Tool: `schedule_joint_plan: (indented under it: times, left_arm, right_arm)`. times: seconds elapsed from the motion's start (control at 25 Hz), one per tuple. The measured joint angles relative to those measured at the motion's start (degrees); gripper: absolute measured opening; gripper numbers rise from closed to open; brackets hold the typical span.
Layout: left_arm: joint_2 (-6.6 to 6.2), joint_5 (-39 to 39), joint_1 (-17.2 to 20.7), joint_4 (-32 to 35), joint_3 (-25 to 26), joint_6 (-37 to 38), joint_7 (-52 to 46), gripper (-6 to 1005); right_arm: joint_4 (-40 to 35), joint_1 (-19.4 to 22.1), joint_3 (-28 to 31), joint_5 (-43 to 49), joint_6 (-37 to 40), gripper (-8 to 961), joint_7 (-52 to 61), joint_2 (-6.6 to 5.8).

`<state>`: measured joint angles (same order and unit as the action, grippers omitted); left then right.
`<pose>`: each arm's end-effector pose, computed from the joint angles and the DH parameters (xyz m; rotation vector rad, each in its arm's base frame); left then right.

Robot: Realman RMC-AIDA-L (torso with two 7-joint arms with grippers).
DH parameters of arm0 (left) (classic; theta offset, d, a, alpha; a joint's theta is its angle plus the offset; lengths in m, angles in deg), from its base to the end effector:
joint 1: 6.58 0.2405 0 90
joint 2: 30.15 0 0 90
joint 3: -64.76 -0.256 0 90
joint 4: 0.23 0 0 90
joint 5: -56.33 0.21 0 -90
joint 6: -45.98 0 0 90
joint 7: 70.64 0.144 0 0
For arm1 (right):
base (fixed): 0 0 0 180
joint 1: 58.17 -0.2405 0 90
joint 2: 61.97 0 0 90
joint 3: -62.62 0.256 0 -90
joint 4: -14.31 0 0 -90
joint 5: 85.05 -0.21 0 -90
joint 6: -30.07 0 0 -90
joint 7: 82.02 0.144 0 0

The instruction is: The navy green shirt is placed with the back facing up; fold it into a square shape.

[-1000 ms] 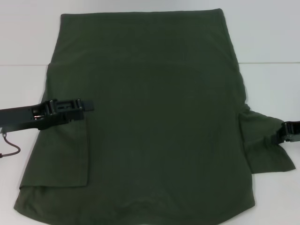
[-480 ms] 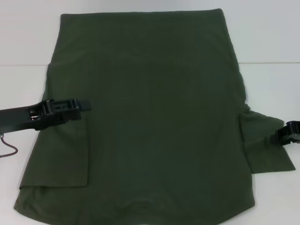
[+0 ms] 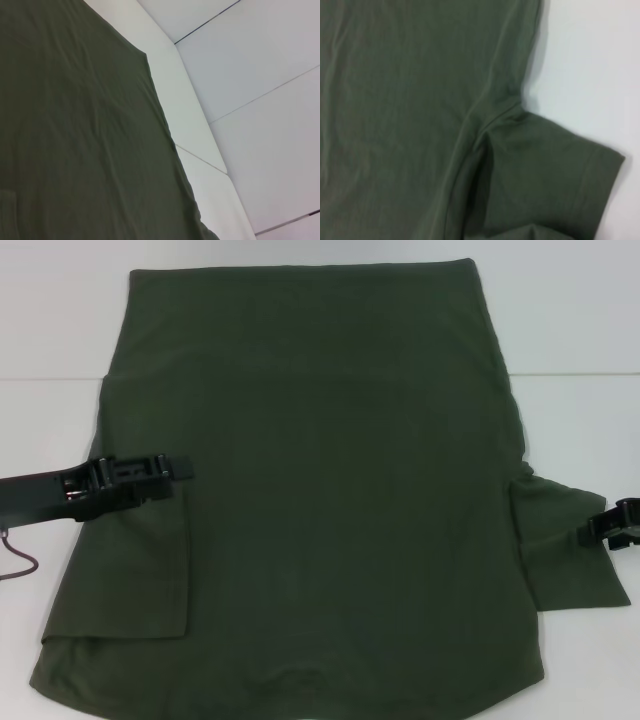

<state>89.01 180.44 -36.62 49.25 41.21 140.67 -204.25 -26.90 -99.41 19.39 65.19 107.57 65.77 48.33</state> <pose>-0.2809 0.3337 0.0605 -2.1842 -1.7794 -0.8681 0.3017 0.3932 0.0619 -2.0772 1.7134 -0.0796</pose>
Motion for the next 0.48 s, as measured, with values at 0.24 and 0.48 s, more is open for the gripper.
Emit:
schedule_joint_plan:
  times: [0.24, 0.48]
  left_arm:
    - [0.06, 0.0, 0.1, 0.0, 0.2, 0.0, -0.1, 618]
    - [0.12, -0.7, 0.4, 0.0, 0.2, 0.0, -0.1, 618]
  right_arm:
    - [0.3, -0.3, -0.2, 0.3, -1.3, 496, 0.0, 1.02]
    - [0.3, -0.3, -0.3, 0.8, -2.2, 495, 0.0, 1.25]
